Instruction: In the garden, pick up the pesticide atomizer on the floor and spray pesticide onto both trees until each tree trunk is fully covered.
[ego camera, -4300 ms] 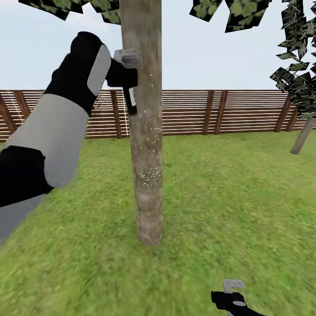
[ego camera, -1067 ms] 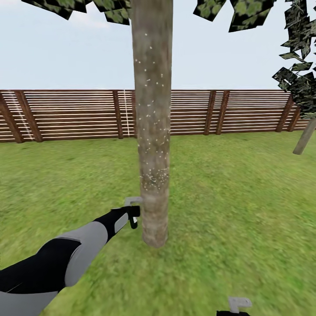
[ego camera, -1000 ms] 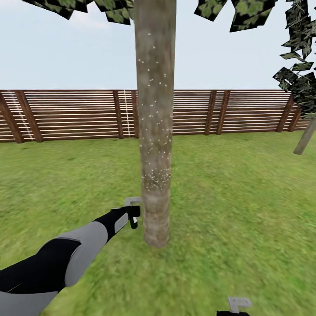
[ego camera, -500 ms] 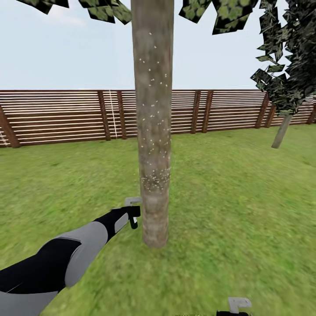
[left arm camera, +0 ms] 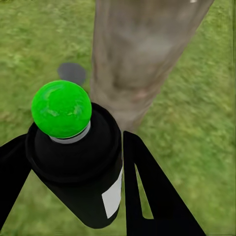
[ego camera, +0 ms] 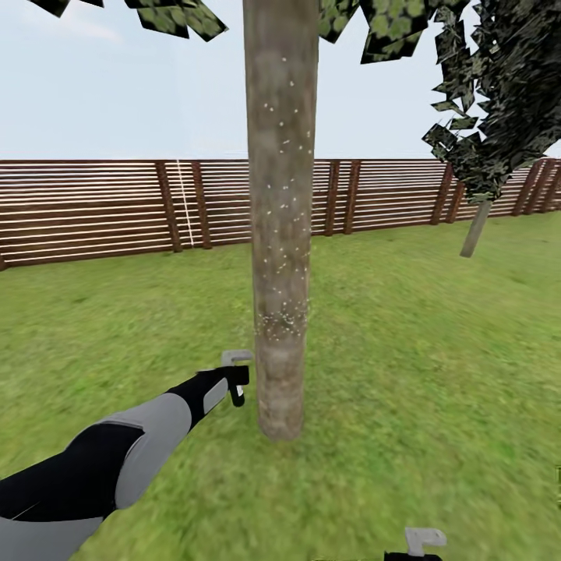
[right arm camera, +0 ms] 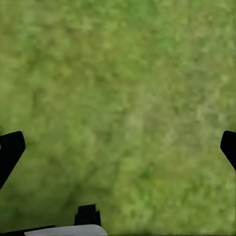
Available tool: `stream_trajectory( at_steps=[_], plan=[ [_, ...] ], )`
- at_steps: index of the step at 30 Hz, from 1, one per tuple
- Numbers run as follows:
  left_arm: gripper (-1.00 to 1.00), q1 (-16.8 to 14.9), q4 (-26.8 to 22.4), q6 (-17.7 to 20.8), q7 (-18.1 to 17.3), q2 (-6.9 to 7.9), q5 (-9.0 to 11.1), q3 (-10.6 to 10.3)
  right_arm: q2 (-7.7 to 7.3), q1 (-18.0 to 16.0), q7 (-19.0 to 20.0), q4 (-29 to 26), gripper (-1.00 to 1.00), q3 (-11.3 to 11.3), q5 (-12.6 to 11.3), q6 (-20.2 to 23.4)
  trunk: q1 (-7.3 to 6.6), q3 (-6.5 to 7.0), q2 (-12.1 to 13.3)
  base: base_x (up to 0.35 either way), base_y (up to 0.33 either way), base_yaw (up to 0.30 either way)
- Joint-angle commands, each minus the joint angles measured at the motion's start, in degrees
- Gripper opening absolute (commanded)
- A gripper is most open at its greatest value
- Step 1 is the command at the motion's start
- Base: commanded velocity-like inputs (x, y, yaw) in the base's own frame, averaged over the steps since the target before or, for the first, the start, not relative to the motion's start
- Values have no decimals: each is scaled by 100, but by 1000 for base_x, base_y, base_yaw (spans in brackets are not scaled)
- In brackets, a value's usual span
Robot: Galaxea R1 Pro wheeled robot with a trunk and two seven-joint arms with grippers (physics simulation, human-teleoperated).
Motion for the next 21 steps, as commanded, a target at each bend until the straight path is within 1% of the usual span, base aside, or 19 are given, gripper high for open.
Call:
stream_trajectory(
  at_steps=[1,9,15,21],
  plan=[
    [-100,-1,-14,34,12,2,59,-49,5,-11,0,24,100,48,-46,-35,1,-9,-8,0,350,-287],
    [-100,-1,-14,32,12,2,61,-49,5,-11,0,24,100,48,-46,-33,1,-9,-8,0,350,-289],
    [-100,-1,-14,26,12,-4,59,-49,5,-11,0,24,100,48,-46,-33,1,-9,-8,0,350,-114],
    [-100,18,-14,18,12,-7,59,-50,5,-11,0,24,100,48,-46,-32,1,-9,-8,0,350,-263]
  ],
)
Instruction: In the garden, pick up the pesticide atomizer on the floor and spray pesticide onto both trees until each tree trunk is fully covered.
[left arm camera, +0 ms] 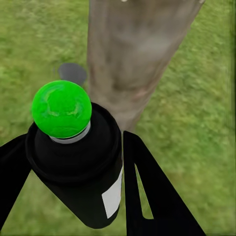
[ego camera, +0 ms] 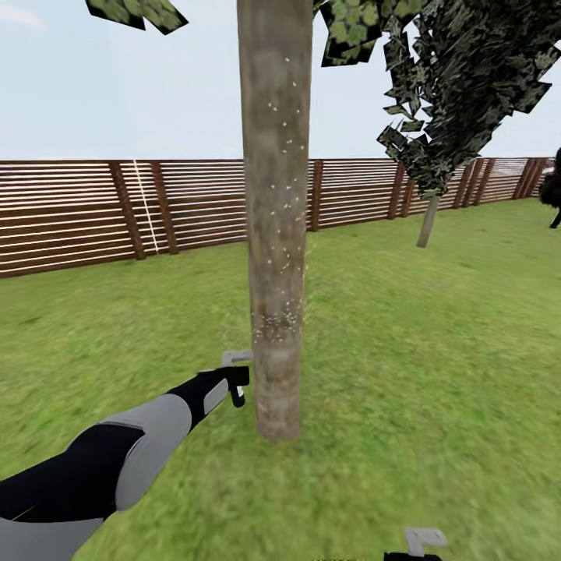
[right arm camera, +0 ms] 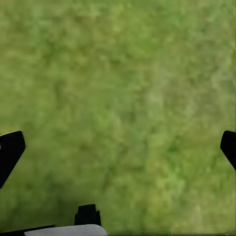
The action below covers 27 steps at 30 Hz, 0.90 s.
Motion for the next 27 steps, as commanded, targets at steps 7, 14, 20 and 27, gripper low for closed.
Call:
stream_trajectory(
  at_steps=[7,14,20,27],
  plan=[
    [-100,7,-14,33,11,2,55,-49,5,-11,0,24,100,48,-46,-35,1,-9,-8,0,350,-193],
    [-100,7,-14,33,8,2,55,-56,5,-11,0,24,100,48,-46,-34,1,-9,-8,6,343,-182],
    [-100,7,-14,25,13,2,55,-57,5,-11,0,24,100,48,-46,-34,1,-9,-8,16,89,-297],
    [-100,7,-14,30,12,1,55,-57,5,-11,0,24,100,48,-46,-34,1,-9,-8,33,87,-180]
  ],
)
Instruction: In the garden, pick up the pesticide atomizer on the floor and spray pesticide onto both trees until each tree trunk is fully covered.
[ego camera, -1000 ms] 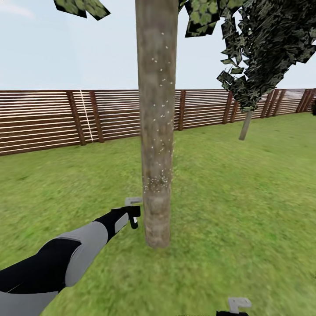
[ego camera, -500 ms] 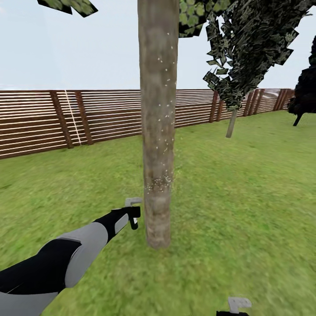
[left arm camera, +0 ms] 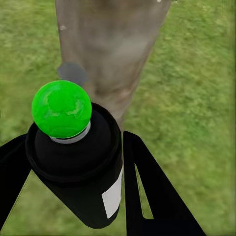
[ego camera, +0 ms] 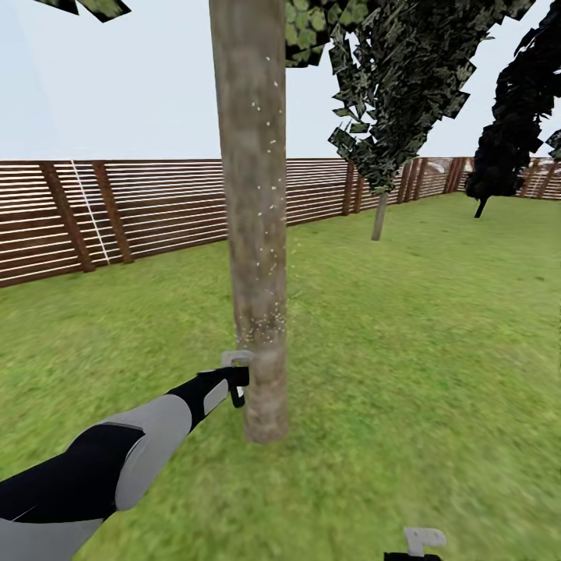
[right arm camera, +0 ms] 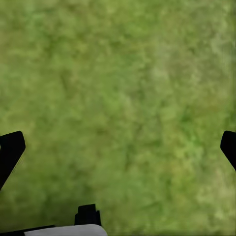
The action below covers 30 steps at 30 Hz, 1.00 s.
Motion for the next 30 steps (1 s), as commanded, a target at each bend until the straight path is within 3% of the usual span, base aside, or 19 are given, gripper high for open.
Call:
stream_trajectory(
  at_steps=[1,16,30],
  plan=[
    [-100,-2,-12,35,13,1,59,-50,5,-10,0,22,100,48,-46,-35,2,-9,-8,92,291,-18],
    [-100,-2,-12,36,14,-1,58,-50,4,-10,0,22,100,48,-46,-35,2,-9,-8,36,338,-154],
    [-100,-2,-12,29,11,-8,65,-50,4,-10,0,22,100,48,-46,-35,2,-9,-8,-84,291,-189]
  ],
)
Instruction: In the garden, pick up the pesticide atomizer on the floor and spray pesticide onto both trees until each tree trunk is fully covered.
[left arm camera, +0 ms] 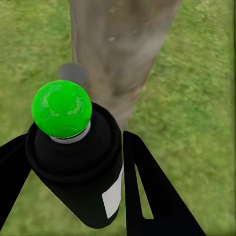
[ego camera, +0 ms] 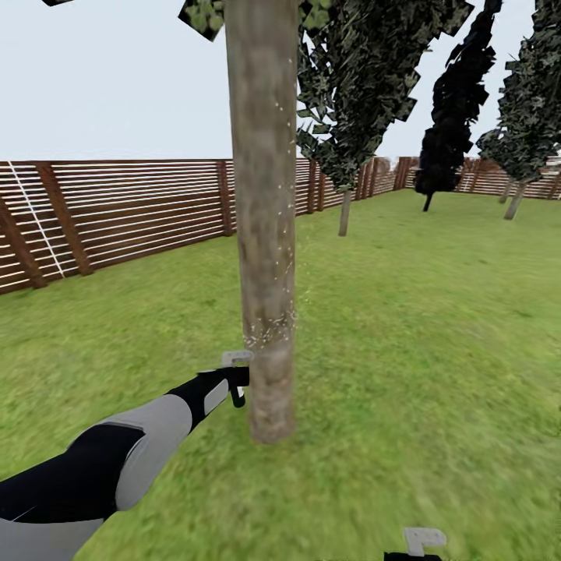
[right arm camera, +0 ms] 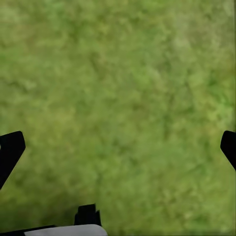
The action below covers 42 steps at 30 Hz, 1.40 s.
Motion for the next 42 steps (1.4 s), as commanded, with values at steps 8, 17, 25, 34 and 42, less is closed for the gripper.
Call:
stream_trajectory(
  at_steps=[8,17,25,34,42],
  plan=[
    [-100,-4,-11,31,14,0,59,-53,4,-9,1,21,100,48,-46,-33,1,-9,-8,-3,5,-204],
    [-100,-2,-358,176,0,-4,85,-105,-18,-9,-6,12,100,52,-29,-34,1,-9,-8,0,0,-9],
    [-100,-2,-2668,2875,0,-2,78,-107,-186,-27,-33,-683,100,48,-32,433,1,-9,-8,0,0,0],
    [-100,-2,-4505,4535,21,-10,64,-120,-190,-27,-34,-704,100,48,-29,459,1,-9,-8,0,0,0],
    [-100,-29,-5331,5020,33,-34,52,-111,-190,-27,-34,-717,100,48,-29,464,1,-9,-8,0,0,0]
  ],
)
